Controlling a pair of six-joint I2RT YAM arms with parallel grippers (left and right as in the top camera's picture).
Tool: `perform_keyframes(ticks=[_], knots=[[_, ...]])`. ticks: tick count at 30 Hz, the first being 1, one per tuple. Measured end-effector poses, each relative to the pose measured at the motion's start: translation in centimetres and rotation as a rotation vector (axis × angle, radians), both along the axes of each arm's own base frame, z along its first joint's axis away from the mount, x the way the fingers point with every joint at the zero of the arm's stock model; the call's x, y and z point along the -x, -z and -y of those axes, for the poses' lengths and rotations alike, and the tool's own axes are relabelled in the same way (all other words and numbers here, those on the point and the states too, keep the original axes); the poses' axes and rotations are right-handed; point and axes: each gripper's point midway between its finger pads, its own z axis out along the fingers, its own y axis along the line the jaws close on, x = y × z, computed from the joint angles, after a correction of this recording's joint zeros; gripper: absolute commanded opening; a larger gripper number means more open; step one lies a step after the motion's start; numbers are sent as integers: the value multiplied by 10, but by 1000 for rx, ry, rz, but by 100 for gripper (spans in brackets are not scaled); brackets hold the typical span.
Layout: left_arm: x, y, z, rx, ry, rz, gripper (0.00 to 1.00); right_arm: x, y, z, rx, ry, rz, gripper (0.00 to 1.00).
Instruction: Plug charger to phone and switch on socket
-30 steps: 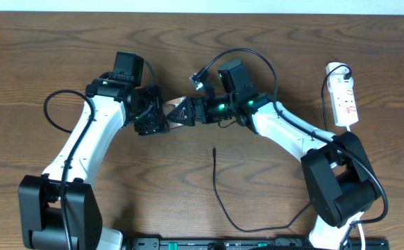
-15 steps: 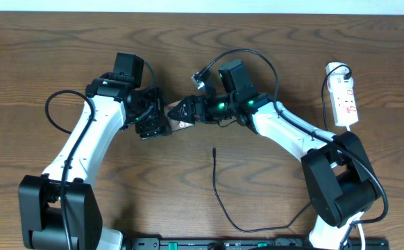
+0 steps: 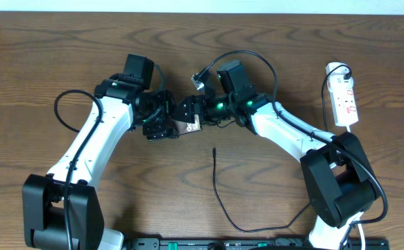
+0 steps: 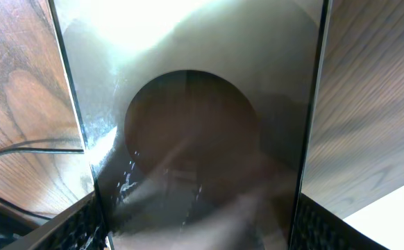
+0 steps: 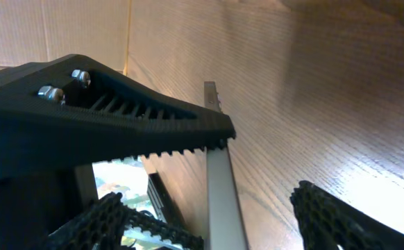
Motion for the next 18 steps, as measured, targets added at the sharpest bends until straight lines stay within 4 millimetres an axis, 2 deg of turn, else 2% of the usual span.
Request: perform_keyframes(ticks=[15, 18], knots=[[0, 0, 0, 0, 1, 0, 7, 2, 2, -4, 14, 8, -6, 43], [0, 0, 0, 0, 1, 0, 7, 3, 2, -4, 15, 9, -8, 40]])
